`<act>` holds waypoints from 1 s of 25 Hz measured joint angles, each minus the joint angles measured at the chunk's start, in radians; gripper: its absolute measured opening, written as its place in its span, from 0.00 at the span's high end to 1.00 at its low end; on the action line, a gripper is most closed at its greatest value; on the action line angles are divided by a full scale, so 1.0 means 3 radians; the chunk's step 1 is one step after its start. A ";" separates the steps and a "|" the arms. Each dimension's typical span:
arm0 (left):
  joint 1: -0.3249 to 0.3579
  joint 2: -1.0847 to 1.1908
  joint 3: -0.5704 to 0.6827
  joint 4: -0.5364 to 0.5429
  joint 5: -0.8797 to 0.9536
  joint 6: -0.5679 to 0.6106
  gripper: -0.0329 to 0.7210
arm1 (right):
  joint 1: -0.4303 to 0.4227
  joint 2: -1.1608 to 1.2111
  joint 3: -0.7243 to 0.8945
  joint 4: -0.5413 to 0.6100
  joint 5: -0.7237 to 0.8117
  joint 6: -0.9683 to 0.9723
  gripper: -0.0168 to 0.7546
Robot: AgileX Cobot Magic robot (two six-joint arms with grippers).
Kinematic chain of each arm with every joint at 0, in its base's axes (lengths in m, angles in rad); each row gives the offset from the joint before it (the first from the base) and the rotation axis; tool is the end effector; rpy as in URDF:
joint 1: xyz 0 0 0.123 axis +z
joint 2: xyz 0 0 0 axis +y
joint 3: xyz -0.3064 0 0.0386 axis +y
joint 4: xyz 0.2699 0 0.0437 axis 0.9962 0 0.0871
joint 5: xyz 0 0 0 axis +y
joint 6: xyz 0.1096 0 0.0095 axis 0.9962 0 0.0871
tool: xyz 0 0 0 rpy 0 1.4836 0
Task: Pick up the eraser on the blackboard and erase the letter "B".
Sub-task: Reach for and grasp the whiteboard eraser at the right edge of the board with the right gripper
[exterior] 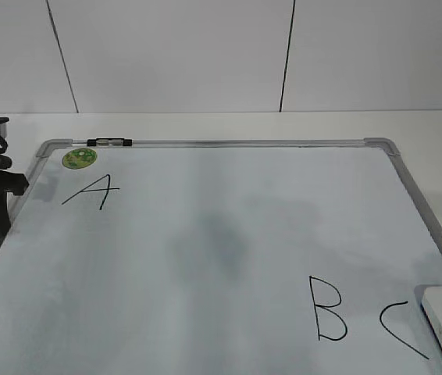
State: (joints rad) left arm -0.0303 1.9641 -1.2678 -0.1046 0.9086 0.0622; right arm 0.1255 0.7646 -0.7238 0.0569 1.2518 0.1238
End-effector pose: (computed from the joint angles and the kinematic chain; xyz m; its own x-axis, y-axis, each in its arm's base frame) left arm 0.3938 -0.0210 0.1422 -0.9981 0.0280 -0.0555 0.0325 0.9961 -0.0823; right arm 0.1146 0.0205 0.2930 -0.9375 0.0238 -0.3471 -0.0119 0.9949 0.1004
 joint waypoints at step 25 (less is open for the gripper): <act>0.0000 0.0005 -0.0002 -0.0071 0.0020 -0.0034 0.93 | 0.0000 0.0893 0.0000 0.0125 -0.0042 0.0026 0.12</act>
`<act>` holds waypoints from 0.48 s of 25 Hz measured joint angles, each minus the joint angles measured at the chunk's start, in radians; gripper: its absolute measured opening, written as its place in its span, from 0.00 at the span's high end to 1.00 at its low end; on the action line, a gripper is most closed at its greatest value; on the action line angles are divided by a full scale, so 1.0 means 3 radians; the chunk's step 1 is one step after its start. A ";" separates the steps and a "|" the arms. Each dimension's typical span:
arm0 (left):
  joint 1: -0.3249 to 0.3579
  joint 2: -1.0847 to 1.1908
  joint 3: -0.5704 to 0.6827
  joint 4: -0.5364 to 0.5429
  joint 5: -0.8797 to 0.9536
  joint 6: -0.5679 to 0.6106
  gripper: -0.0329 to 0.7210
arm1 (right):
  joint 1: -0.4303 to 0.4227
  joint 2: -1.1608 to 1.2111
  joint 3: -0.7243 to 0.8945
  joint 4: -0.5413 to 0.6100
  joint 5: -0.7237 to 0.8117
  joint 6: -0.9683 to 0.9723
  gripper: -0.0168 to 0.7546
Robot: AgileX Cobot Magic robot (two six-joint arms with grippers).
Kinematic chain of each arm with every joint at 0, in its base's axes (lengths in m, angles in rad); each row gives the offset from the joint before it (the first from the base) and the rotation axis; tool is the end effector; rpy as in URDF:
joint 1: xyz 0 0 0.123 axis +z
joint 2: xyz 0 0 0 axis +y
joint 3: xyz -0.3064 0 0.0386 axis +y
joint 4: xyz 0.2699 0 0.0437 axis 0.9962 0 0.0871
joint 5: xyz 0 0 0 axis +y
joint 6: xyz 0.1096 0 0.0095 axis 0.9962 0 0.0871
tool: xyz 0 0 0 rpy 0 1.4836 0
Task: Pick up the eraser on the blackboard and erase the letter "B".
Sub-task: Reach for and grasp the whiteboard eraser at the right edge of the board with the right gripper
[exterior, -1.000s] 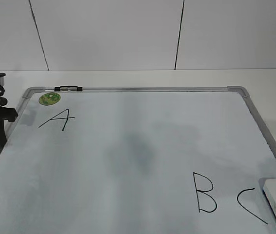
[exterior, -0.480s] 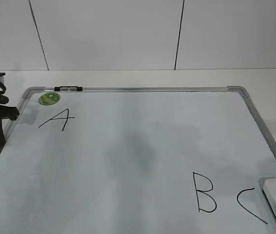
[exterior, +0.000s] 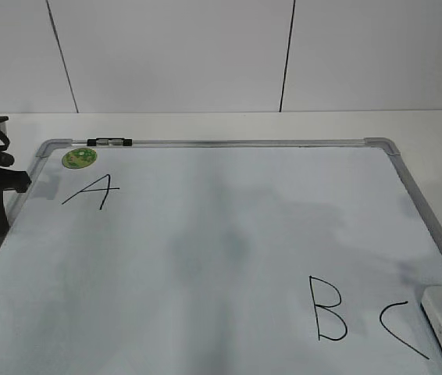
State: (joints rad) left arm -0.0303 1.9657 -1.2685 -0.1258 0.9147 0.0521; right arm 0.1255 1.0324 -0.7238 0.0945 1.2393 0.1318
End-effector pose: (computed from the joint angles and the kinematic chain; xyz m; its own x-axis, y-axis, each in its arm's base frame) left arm 0.3934 -0.0229 0.1418 -0.9989 0.0055 -0.0474 0.0102 0.9949 -0.1005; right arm 0.1561 0.0296 0.2566 -0.9947 0.0371 -0.0954 0.0269 0.9941 0.1055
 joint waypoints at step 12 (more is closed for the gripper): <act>0.0000 0.0000 -0.0005 -0.0005 0.0016 0.0000 0.93 | 0.0000 0.0848 -0.0012 0.0052 -0.0604 -0.0153 0.11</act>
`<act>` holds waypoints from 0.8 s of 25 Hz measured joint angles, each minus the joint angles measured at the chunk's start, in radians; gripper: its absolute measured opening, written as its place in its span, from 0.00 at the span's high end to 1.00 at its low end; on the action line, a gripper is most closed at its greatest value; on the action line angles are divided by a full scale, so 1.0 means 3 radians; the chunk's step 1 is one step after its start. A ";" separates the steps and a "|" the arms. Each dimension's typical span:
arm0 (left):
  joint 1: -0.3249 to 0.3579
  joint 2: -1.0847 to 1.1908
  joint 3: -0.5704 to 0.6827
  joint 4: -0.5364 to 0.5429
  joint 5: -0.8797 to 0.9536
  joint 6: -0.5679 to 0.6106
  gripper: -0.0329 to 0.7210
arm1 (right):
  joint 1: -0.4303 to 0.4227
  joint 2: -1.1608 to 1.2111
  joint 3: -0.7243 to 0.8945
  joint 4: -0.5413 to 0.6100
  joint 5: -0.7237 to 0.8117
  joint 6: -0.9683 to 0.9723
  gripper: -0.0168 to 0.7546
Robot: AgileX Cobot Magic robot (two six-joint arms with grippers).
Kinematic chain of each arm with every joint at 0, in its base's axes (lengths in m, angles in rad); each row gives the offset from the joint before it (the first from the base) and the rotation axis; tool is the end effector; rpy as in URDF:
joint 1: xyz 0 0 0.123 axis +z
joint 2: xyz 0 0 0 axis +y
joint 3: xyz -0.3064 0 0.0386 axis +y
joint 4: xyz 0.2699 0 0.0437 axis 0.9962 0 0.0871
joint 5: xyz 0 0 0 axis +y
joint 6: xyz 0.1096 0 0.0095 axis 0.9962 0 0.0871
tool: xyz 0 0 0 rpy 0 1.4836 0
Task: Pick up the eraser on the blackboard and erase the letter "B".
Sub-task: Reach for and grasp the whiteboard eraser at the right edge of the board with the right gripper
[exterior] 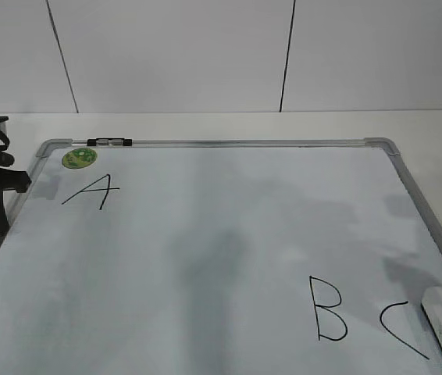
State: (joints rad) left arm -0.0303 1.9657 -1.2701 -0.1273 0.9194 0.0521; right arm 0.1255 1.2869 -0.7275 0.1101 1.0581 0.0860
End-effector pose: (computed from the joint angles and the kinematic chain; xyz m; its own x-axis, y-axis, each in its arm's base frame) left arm 0.3932 -0.0230 0.1422 -0.9990 0.0051 -0.0443 0.0096 0.9947 -0.1020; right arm 0.2049 0.0365 0.2123 -0.9995 0.0141 -0.0293 0.0111 0.9949 0.1007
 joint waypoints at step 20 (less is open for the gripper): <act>0.0000 0.0000 0.0000 0.0000 0.0000 0.0000 0.93 | 0.0000 0.0569 -0.0020 -0.0119 -0.0211 -0.0009 0.12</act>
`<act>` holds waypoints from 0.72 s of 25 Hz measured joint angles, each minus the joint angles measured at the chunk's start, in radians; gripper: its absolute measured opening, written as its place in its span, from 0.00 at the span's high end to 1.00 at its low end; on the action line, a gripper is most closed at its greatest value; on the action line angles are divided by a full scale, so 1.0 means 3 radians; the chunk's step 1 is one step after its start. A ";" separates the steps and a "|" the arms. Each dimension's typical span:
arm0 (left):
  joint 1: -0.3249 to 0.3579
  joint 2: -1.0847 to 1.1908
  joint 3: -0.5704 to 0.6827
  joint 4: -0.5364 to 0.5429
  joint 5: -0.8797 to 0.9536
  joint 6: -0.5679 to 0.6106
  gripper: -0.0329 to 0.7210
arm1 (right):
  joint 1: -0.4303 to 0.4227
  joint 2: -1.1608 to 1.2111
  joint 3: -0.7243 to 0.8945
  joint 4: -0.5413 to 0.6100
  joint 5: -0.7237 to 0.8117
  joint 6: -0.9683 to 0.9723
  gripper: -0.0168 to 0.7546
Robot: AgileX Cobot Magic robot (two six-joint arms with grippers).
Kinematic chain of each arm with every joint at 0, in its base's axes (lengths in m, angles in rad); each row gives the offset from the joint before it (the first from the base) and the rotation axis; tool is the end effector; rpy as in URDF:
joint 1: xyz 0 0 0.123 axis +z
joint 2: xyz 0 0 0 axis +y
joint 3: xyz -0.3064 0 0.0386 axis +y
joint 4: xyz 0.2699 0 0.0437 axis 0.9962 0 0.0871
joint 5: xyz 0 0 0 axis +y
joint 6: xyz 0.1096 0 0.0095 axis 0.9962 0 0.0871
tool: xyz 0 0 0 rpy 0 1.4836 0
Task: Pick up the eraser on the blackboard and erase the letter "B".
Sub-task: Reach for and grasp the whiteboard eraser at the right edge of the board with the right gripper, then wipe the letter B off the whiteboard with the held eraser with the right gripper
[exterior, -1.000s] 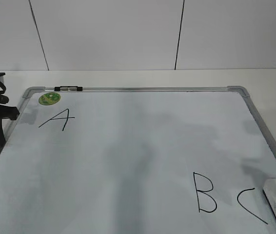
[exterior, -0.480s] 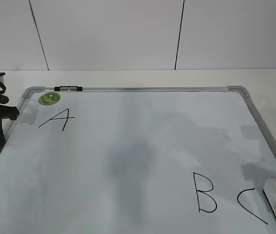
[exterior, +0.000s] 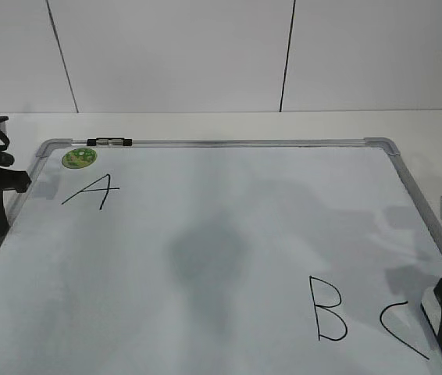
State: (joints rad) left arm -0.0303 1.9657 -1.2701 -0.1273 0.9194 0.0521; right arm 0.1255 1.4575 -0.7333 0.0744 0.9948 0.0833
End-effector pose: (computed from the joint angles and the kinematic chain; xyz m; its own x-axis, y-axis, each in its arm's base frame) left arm 0.3932 -0.0230 0.1422 -0.9990 0.0051 -0.0443 0.0096 0.9947 -0.1020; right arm 0.2255 0.0354 0.1761 -0.9978 -0.0016 0.0669 0.0021 0.9985 0.0544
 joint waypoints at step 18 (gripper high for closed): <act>0.0000 0.0000 0.0000 0.0000 0.0003 0.0000 0.93 | 0.0000 0.0102 0.0000 0.0000 -0.0014 -0.0013 0.25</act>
State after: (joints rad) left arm -0.0303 1.9657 -1.2701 -0.1273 0.9201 0.0521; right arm 0.1255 1.4880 -0.7333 0.0744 0.9905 0.0796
